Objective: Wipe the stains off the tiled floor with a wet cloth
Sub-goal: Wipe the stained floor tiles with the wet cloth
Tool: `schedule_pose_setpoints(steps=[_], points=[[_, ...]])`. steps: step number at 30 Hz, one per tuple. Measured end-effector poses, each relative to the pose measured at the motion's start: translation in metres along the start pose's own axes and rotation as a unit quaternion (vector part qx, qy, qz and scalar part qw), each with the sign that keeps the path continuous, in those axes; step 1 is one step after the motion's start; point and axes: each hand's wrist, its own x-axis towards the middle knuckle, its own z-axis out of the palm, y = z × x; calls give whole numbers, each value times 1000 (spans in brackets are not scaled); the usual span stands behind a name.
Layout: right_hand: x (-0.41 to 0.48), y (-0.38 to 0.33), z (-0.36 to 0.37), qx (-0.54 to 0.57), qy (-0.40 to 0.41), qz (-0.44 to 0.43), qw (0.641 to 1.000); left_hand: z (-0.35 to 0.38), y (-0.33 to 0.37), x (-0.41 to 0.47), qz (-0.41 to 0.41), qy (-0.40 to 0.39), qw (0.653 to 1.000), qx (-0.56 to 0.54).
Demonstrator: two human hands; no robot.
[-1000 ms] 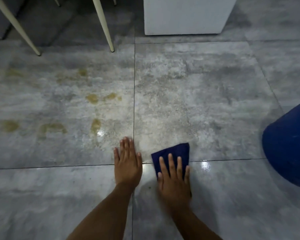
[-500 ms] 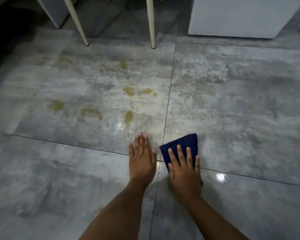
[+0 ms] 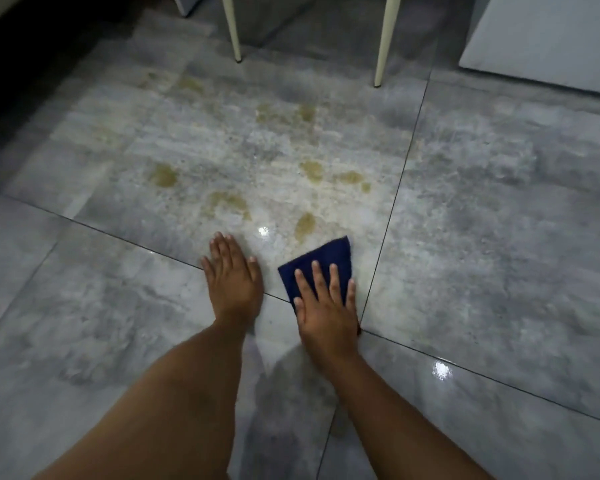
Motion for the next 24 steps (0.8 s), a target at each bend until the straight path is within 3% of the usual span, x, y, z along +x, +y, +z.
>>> schedule_pose_setpoints(steps=[2,8,11,15,19,22,24], points=[[20,10,-5,-7,-23,23,999,4,1,2,0,-6,1000,-6],[0,22,-3,-3,58,156,986,9,5,2,-8,1,1000,0],[5,-11,0,-10,25,66,997,9,3,3,-8,-7,1000,5],[77,-24,-11,-23,-42,-69,996,8,-1,2,-4,-8,1000,-21],[136,5,-30,-40,-55,-31,997,2,-6,9,0,-2,998,-61],[121,27,-30,-43,-23,47,998,5,-8,18,-21,-3,999,-46],[93,16,-23,-47,-3,47,998,9,-8,19,-31,3,999,-24]])
